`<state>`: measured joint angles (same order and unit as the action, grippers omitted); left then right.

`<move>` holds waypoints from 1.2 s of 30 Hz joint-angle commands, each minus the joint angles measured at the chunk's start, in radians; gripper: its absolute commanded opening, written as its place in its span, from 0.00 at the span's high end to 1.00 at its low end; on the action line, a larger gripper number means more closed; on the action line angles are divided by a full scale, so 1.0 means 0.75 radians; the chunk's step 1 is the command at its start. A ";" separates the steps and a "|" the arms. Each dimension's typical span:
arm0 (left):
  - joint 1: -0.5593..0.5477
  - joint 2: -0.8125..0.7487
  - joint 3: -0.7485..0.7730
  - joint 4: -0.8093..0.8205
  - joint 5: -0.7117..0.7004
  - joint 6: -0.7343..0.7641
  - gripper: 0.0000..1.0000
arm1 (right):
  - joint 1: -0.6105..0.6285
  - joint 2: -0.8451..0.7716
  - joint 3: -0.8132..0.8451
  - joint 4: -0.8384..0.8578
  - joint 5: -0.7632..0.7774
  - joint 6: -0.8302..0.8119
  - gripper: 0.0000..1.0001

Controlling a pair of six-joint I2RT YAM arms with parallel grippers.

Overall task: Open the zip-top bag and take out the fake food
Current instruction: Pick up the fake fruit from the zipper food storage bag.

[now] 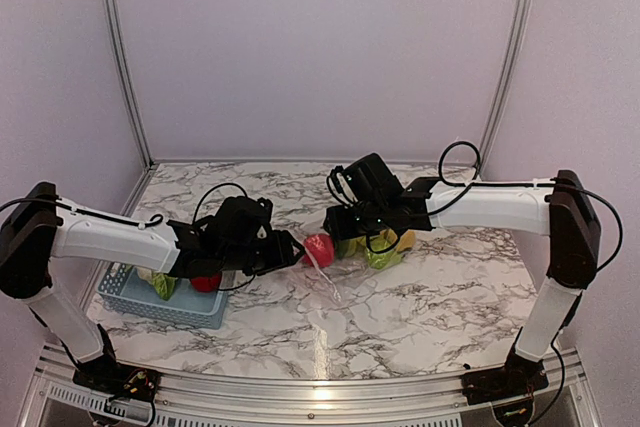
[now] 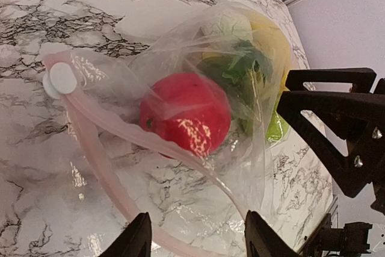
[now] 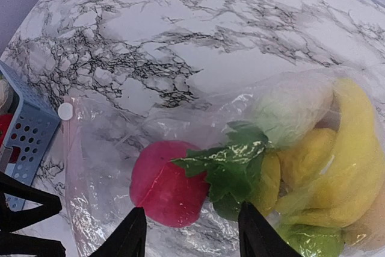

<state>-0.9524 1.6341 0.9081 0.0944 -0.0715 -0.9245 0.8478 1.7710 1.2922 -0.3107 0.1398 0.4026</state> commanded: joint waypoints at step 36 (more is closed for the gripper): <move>0.032 0.341 0.199 0.133 -0.042 0.055 0.53 | -0.077 0.242 0.109 0.029 -0.077 -0.007 0.67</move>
<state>-0.9340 1.8721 1.0534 0.1581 -0.0971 -0.8982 0.7986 1.9091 1.3369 -0.2955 0.0921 0.3920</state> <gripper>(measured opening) 0.451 0.331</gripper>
